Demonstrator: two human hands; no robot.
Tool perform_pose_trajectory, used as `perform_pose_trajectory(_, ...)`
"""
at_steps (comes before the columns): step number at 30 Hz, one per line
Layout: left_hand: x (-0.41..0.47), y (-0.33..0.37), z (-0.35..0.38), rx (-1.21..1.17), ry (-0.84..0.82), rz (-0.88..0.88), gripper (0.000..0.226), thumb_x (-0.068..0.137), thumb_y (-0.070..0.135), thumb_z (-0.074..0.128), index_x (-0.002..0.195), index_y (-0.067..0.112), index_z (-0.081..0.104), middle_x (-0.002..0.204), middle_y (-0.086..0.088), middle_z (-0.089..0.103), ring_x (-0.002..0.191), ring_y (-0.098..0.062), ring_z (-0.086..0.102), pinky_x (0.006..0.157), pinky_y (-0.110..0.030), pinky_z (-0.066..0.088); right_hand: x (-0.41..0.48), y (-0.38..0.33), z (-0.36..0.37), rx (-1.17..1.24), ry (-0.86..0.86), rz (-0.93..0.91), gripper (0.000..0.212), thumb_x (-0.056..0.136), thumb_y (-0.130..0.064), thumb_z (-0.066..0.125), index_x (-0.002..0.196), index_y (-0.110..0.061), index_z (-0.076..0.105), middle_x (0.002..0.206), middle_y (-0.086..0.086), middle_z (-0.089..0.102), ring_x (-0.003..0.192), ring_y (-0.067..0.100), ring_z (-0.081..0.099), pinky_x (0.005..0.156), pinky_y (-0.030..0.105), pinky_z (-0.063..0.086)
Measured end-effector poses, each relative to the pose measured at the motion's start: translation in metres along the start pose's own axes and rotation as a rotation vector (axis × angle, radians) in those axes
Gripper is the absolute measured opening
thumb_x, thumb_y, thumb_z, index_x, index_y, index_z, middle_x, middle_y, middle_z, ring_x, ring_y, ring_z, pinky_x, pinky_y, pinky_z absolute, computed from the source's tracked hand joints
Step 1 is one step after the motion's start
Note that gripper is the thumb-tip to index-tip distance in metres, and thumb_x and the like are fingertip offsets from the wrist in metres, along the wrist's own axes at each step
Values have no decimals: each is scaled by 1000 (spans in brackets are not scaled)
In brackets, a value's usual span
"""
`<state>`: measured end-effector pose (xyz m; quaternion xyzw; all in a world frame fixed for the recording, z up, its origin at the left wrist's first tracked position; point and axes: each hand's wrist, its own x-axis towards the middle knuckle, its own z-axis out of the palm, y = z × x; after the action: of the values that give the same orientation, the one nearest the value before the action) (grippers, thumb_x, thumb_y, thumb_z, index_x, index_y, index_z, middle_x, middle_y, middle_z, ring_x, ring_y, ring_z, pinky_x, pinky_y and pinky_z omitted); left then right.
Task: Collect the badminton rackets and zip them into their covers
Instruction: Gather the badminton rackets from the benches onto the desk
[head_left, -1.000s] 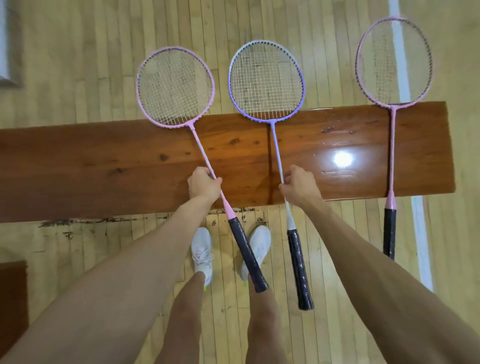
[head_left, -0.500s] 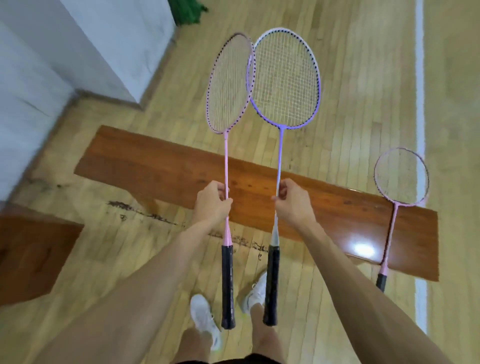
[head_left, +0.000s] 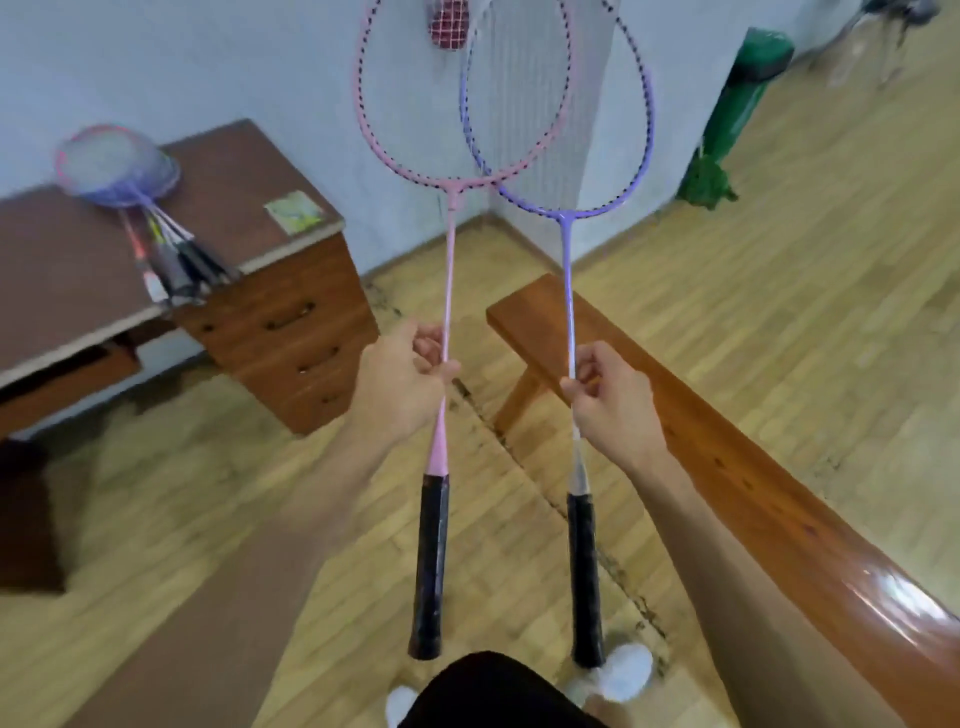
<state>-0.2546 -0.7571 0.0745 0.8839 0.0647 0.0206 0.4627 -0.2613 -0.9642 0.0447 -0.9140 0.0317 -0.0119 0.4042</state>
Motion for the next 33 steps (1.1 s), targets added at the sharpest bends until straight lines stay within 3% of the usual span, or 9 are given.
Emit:
perform_pose_trajectory(2,-11,-26,-69,8,91,-4,20,80,10,72,94,17,60,72,8,54,62,-4,51,58,-12,42,-4,-54,34,-8,-52,-66,9,89,-15,60,97,-20,57,78,-8,58,74,15,58,68,29,45)
perform_pose_trajectory(7,-19,-92,-194,12,268,-121,18,80,10,72,88,19,58,75,4,58,72,-19,60,65,-33,55,8,-158,119,-45,-162,-188,8,85,-16,62,92,-19,58,86,-1,63,80,18,61,73,36,50)
perform_pose_trajectory(10,-8,-131,-241,-27,341,-195,21,80,9,72,87,20,56,77,2,59,75,-29,65,68,-46,58,31,-206,167,-37,-256,-219,9,88,-16,60,96,-15,57,89,0,62,81,19,59,67,29,44)
perform_pose_trajectory(13,20,-166,-274,-33,386,-263,21,80,11,73,92,19,57,83,0,62,77,-28,66,70,-47,58,58,-239,214,-39,-303,-243,11,89,-16,59,99,-16,55,90,-3,59,82,16,55,63,24,33)
perform_pose_trajectory(15,48,-189,-294,-37,408,-317,21,81,10,72,93,18,56,85,-1,63,79,-27,66,72,-46,58,83,-258,249,-11,-323,-241,11,88,-15,59,99,-15,56,90,0,59,80,17,55,68,28,39)
perform_pose_trajectory(18,91,-216,-315,-58,432,-363,22,81,9,72,93,18,56,85,-1,62,80,-26,66,73,-46,58,122,-276,292,55,-370,-216,10,88,-18,61,91,-22,53,78,-3,56,73,18,60,72,44,54)
perform_pose_trajectory(21,150,-242,-341,-55,462,-421,23,82,10,72,94,20,55,86,-1,62,82,-24,65,71,-45,59,180,-305,336,99,-446,-228,15,88,-21,62,85,-29,49,78,-3,55,73,25,63,70,50,56)
perform_pose_trajectory(29,273,-295,-407,15,496,-539,24,82,11,71,100,15,57,86,6,60,87,-20,61,79,-35,55,305,-385,419,51,-552,-281,11,88,-19,60,92,-23,51,83,-2,58,75,24,63,73,49,55)
perform_pose_trajectory(33,316,-331,-432,-25,493,-580,22,82,8,70,98,15,56,84,6,58,85,-23,63,78,-43,57,345,-411,462,-37,-594,-286,9,90,-21,59,95,-22,51,85,-6,59,79,24,63,76,41,52)
